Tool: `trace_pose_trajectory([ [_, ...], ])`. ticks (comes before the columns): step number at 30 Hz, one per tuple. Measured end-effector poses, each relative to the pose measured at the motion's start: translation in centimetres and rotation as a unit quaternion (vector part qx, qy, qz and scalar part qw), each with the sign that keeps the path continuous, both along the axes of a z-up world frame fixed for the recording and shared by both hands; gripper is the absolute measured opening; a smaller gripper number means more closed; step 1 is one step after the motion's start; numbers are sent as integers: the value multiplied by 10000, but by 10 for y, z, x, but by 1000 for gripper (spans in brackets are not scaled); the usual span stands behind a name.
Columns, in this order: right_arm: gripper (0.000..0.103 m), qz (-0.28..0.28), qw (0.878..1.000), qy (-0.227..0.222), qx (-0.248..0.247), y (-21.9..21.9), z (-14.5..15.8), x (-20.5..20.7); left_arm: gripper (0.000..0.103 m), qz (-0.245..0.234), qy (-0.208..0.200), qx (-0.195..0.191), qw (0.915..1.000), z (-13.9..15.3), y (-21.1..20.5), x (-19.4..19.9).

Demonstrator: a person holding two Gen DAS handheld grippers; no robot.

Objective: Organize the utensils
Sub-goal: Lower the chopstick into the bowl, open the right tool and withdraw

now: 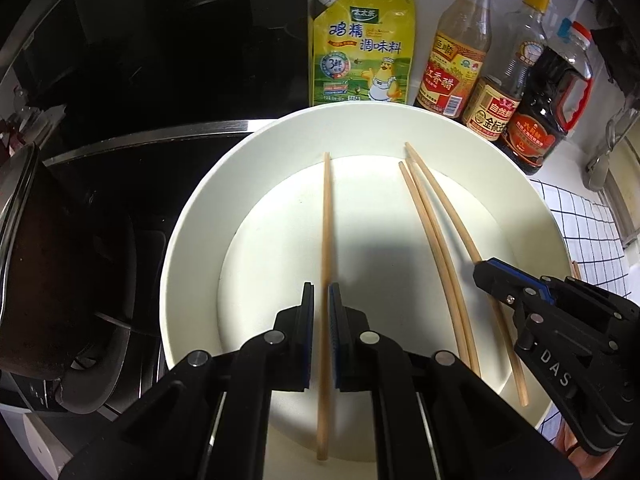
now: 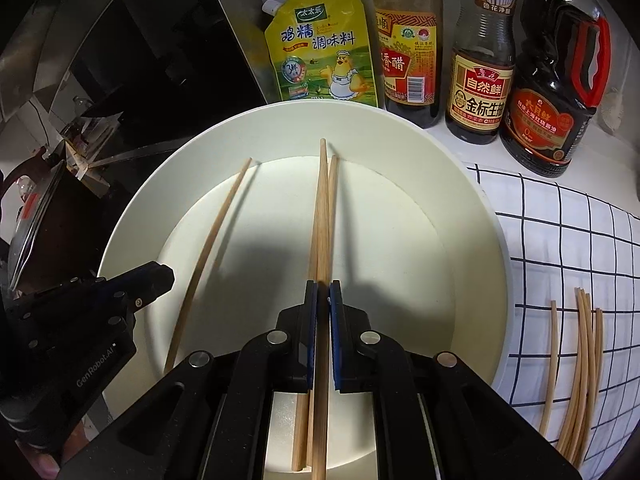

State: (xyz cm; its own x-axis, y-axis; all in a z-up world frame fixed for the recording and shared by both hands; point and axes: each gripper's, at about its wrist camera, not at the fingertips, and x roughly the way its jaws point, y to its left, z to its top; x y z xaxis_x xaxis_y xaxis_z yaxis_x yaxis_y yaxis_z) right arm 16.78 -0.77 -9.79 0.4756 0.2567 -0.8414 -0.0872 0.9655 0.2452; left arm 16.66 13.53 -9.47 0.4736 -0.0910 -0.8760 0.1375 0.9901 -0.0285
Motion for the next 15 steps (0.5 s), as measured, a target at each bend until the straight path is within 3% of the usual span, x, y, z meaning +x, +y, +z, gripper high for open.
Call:
trace_pose_trajectory([
  [2, 12, -17, 10000, -67, 18, -2, 3, -2, 12, 54, 27, 8, 10000, 1, 1, 2],
  [4, 24, -42, 9999, -151, -20, -4, 8, -4, 26, 105, 31, 8, 9999, 4, 3, 1],
  [5, 25, -47, 9998, -202, -49, -5, 11, -5, 30, 139, 0, 21, 9999, 6, 4, 0],
  [7, 25, -41, 9997, -253, -45, -6, 16, -8, 56, 217, -96, 40, 9997, 11, 7, -3],
  [8, 25, -49, 9996, -285, -23, -7, 18, -10, 61, 253, -164, 44, 9995, 14, 9, -5],
  [15, 25, -62, 9994, -342, 22, -13, 28, -28, 63, 341, -337, 54, 9988, 32, 13, -21],
])
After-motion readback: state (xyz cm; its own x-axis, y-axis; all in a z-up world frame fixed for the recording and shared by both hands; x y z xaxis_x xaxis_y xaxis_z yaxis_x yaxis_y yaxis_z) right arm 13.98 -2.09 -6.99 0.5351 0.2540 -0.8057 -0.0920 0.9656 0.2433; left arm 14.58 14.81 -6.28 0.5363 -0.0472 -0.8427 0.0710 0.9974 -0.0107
